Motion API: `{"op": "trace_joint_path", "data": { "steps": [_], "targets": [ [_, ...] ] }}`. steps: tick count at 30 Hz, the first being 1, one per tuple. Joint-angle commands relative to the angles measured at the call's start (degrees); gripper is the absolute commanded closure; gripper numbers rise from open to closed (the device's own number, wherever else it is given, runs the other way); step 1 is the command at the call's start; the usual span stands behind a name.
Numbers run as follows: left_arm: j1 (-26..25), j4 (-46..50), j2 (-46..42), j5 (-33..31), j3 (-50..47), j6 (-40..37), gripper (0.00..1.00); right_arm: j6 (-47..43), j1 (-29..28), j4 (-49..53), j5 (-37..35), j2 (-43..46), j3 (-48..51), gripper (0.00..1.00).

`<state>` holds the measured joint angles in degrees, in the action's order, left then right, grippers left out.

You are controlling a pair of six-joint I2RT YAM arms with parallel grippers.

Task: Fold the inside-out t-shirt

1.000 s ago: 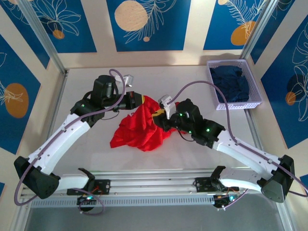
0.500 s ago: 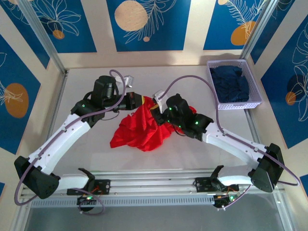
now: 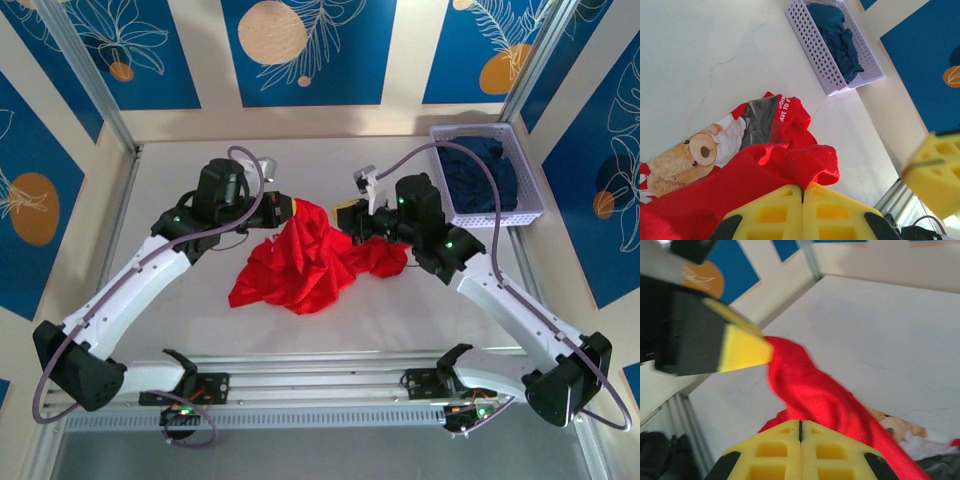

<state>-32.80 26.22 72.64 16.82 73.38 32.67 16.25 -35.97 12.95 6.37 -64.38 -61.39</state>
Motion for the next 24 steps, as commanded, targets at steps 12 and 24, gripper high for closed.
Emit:
{"op": "trace_joint_path", "data": {
  "steps": [12,24],
  "targets": [
    [0.6,-0.5,0.3,0.5,0.0,-0.5,1.00,-8.9,-9.4,2.9,-20.3,-9.4,-3.9,0.68],
    [0.6,-1.1,0.6,1.2,-0.4,-0.5,1.00,-9.4,-9.2,1.0,-21.8,-14.3,-6.4,0.84]
  ]
}}
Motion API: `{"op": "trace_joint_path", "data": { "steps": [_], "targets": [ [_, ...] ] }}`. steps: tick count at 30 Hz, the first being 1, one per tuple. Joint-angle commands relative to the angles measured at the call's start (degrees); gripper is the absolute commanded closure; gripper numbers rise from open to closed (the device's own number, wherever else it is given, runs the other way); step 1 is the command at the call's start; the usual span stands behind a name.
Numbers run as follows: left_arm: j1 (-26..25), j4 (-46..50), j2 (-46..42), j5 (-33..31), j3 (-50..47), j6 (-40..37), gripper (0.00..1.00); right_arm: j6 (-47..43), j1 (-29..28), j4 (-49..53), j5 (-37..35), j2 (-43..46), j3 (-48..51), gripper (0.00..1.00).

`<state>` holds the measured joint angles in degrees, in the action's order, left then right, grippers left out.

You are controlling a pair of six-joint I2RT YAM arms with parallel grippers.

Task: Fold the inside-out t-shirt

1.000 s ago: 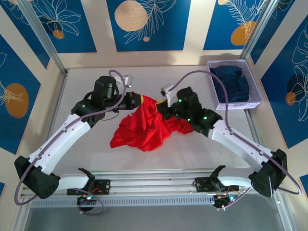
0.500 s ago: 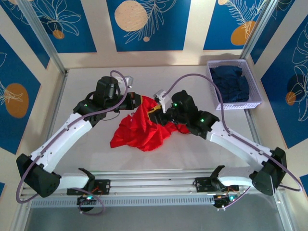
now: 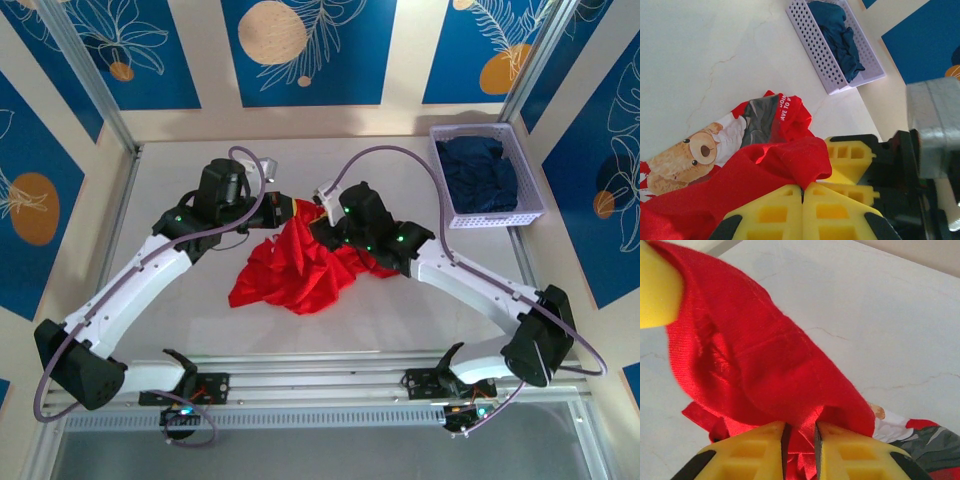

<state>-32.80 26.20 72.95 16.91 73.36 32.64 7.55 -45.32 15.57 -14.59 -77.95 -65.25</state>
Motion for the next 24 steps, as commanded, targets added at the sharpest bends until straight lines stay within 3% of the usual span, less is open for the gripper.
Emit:
{"op": "trace_joint_path", "data": {
  "steps": [1,4,11,19,24],
  "targets": [
    [0.6,-1.1,0.3,0.8,-0.5,-0.5,1.00,-0.5,0.1,-1.5,-0.4,-0.8,-2.8,0.89],
    [0.5,-0.8,0.7,-0.4,-0.8,-1.3,1.00,0.5,0.7,0.6,1.4,0.0,-3.9,1.00],
    [0.6,-0.5,1.1,-2.5,-1.3,-2.4,1.00,8.4,8.1,0.6,19.8,6.4,-1.5,1.00],
    [0.5,-0.9,0.9,-1.8,-1.2,-2.1,1.00,9.6,9.1,-0.2,22.5,7.0,1.0,1.00],
    [0.5,-0.2,1.6,-3.9,-1.5,-3.5,1.00,13.9,12.5,-2.9,31.9,9.2,1.5,1.00]
  ]
}}
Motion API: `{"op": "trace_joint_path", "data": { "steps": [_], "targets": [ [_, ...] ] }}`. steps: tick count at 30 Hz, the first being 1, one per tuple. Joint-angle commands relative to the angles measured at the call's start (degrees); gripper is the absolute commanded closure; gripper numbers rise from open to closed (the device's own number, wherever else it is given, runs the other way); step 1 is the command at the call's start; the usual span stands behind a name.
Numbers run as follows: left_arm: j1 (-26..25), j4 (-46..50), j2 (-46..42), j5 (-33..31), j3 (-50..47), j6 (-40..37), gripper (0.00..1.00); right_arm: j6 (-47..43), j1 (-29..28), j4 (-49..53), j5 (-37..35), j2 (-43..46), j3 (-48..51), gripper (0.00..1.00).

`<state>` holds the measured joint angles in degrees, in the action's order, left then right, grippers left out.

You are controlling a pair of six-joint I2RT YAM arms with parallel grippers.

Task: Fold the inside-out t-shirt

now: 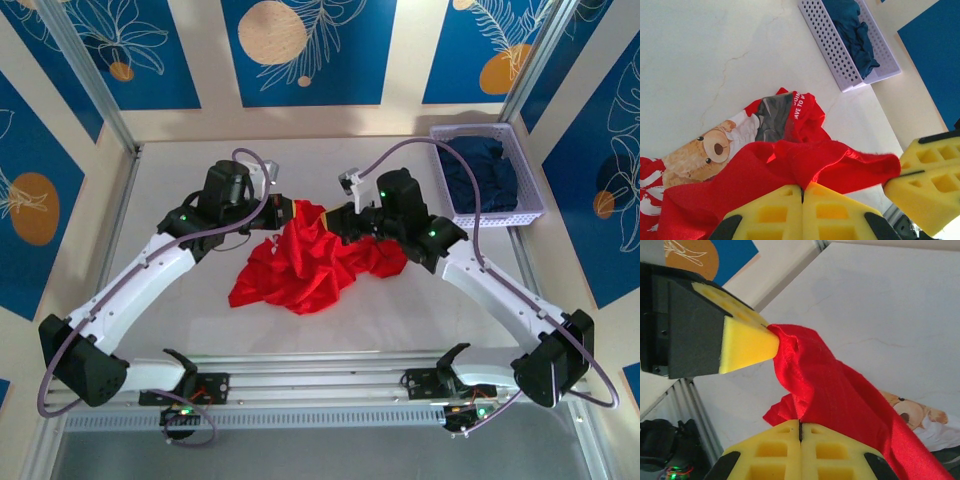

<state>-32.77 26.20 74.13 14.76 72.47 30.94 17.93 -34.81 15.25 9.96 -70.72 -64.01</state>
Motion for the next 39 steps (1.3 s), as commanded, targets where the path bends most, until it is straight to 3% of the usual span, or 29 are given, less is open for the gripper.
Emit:
{"op": "trace_joint_path", "data": {
  "steps": [1,5,13,15,19,23,26,28,30,33,35,39],
  "targets": [
    [0.5,-0.1,0.7,-2.4,-0.6,-2.1,1.00,5.0,3.3,-3.2,10.4,2.6,0.3,1.00],
    [0.7,0.6,1.5,-4.6,-0.5,-3.4,1.00,10.5,8.3,-6.0,20.2,4.9,0.6,1.00],
    [1.0,1.3,1.9,-6.3,-0.6,-4.3,1.00,18.1,15.2,-11.2,28.9,6.4,3.9,1.00],
    [1.2,1.5,1.8,-6.0,-0.5,-4.1,1.00,16.1,14.7,-9.5,27.3,6.5,4.0,1.00],
    [1.1,0.7,1.1,-2.8,-0.4,-2.9,1.00,2.2,3.5,2.1,8.1,5.8,1.5,1.00],
    [1.1,0.3,0.0,0.6,-0.2,-2.0,1.00,-4.1,-5.4,0.0,-6.3,3.4,2.9,0.69],
    [1.0,-0.4,-1.2,2.5,-0.3,-0.9,1.00,-6.9,-8.5,-4.4,-10.1,-0.1,4.2,0.54],
    [1.0,-0.6,-1.9,3.2,0.0,-0.4,1.00,-8.0,-9.8,-7.2,-11.0,-2.7,4.2,0.39],
    [1.0,-0.6,-2.4,3.5,0.1,-0.2,1.00,-8.7,-10.7,-9.4,-11.4,-5.0,3.6,0.35],
    [1.0,-0.1,-2.7,3.3,0.3,-0.1,1.00,-9.0,-11.3,-10.3,-11.9,-7.9,2.0,0.38],
    [1.0,0.3,-2.7,2.8,0.4,-0.5,1.00,-8.9,-11.3,-10.2,-14.0,-7.5,2.0,0.60],
    [1.0,1.7,-2.4,-1.5,0.7,-2.0,1.00,-7.9,-8.9,-8.3,-13.2,-3.0,3.9,0.91]
  ]
}}
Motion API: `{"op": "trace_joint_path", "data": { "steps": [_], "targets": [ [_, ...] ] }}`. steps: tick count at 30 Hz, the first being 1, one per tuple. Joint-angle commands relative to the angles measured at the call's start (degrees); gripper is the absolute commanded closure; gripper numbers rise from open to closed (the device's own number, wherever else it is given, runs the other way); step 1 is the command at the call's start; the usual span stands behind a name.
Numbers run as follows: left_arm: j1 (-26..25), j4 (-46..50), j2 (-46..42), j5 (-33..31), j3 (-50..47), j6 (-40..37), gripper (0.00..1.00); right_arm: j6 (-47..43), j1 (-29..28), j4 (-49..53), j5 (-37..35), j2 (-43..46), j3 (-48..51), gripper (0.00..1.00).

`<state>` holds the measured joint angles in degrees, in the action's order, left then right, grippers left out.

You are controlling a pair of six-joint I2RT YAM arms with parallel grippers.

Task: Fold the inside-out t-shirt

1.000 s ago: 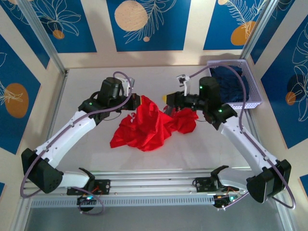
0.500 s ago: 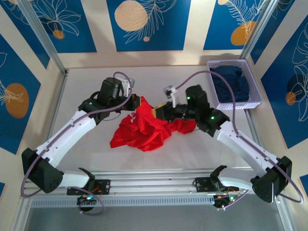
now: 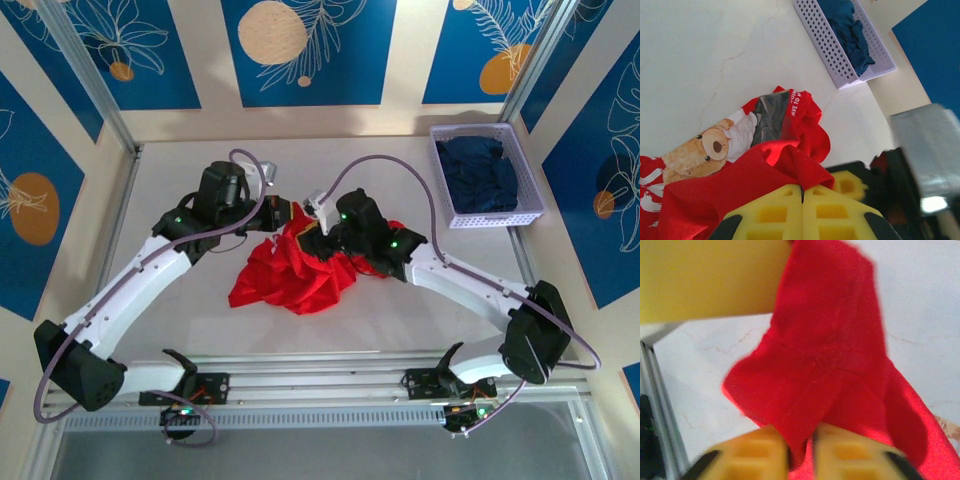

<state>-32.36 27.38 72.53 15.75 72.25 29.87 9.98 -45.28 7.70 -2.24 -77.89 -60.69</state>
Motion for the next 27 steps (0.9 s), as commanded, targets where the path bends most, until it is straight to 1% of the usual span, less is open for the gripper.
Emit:
{"op": "trace_joint_path", "data": {
  "steps": [1,2,7,9,11,12,14,16,21,25,27],
  "targets": [
    [0.6,0.5,-0.7,-3.4,1.0,-1.4,1.00,1.0,3.1,-0.2,1.1,5.4,1.2,0.98],
    [0.6,0.4,-0.6,-3.9,1.1,-1.8,1.00,2.2,4.8,0.1,3.6,6.6,1.9,1.00],
    [0.6,-1.6,0.0,-2.9,0.7,-3.0,1.00,8.9,14.4,-1.0,17.8,9.2,4.4,1.00],
    [0.7,-3.5,-0.5,-2.1,-0.7,-3.3,0.92,11.6,17.4,-3.2,22.8,9.5,5.2,1.00],
    [0.6,-5.4,-1.4,-0.9,-2.7,-3.7,0.77,14.7,19.8,-5.5,27.4,9.1,5.5,1.00],
    [0.6,-6.2,-1.9,0.1,-3.6,-3.7,0.73,15.8,20.6,-6.0,29.0,8.8,5.3,1.00],
    [0.6,-8.8,-3.5,3.0,-6.8,-3.8,0.65,17.0,21.3,-6.7,31.0,8.1,4.8,1.00],
    [0.1,-11.5,-5.3,4.9,-10.1,-3.4,0.61,17.8,21.6,-6.9,31.5,7.7,4.5,1.00],
    [-3.2,-17.3,-6.6,7.0,-16.2,-3.0,0.60,20.2,22.6,-8.2,32.6,7.0,4.3,1.00],
    [-4.0,-15.8,-3.1,0.8,-15.3,-4.2,0.60,20.1,22.6,-8.6,32.8,6.7,4.3,1.00],
    [-3.9,-15.7,-0.2,-0.2,-14.1,-4.7,0.60,20.2,22.7,-8.6,32.7,6.9,4.4,1.00]
  ]
}}
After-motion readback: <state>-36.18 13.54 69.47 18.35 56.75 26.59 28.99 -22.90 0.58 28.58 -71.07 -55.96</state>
